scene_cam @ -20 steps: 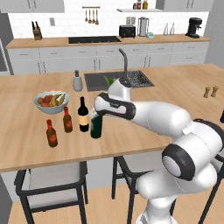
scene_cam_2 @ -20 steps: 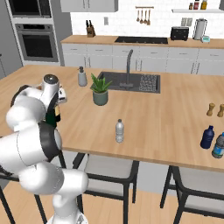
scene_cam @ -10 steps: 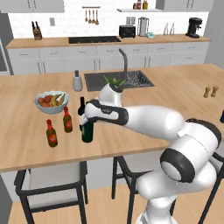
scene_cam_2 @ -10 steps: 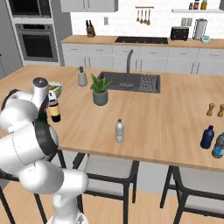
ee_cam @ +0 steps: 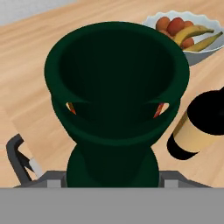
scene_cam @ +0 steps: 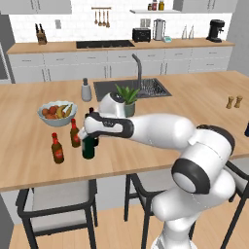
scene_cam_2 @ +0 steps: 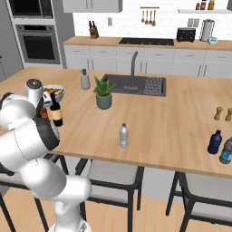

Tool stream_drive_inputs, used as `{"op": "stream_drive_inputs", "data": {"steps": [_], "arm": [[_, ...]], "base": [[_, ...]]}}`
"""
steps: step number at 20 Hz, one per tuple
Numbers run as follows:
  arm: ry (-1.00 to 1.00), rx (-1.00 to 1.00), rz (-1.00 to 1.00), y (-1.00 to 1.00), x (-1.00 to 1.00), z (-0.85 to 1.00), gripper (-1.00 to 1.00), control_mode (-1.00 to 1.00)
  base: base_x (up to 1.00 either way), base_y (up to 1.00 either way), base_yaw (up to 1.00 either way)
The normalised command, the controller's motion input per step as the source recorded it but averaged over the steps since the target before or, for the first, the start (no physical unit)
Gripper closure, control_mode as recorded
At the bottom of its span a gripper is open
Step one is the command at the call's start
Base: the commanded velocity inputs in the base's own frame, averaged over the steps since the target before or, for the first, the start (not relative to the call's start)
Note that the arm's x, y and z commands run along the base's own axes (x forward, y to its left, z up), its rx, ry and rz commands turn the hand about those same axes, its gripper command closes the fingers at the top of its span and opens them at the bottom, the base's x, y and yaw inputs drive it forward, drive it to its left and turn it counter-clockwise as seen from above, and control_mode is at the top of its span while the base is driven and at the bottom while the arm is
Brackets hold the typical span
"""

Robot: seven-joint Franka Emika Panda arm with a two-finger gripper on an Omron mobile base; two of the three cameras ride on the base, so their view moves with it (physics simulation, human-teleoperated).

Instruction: Move the plastic bottles in the middle to the plastics group, and the glass bottles in the middle to the glass group.

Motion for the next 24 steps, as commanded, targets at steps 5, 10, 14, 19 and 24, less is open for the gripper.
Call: {"op": "stream_drive_inputs", "data": {"steps": [5, 10, 14, 19, 24], "arm": [[-0.03, 0.00, 0.04, 0.16, 0.00, -0.11, 1.00, -1.00], [-0.02, -0.03, 0.02, 0.05, 0.00, -0.23, 1.00, -1.00], [0.00, -0.01, 0.00, 0.00, 0.00, -0.35, 1.00, -1.00], [-0.01, 0.00, 0.00, 0.00, 0.00, -0.37, 1.00, -1.00], [-0.10, 0.00, 0.00, 0.00, 0.01, -0.26, 1.00, -1.00]], "base": [[0.00, 0.00, 0.00], [0.00, 0.00, 0.00], [0.00, 0.00, 0.00], [0.00, 0.00, 0.00], [0.00, 0.00, 0.00]]}}
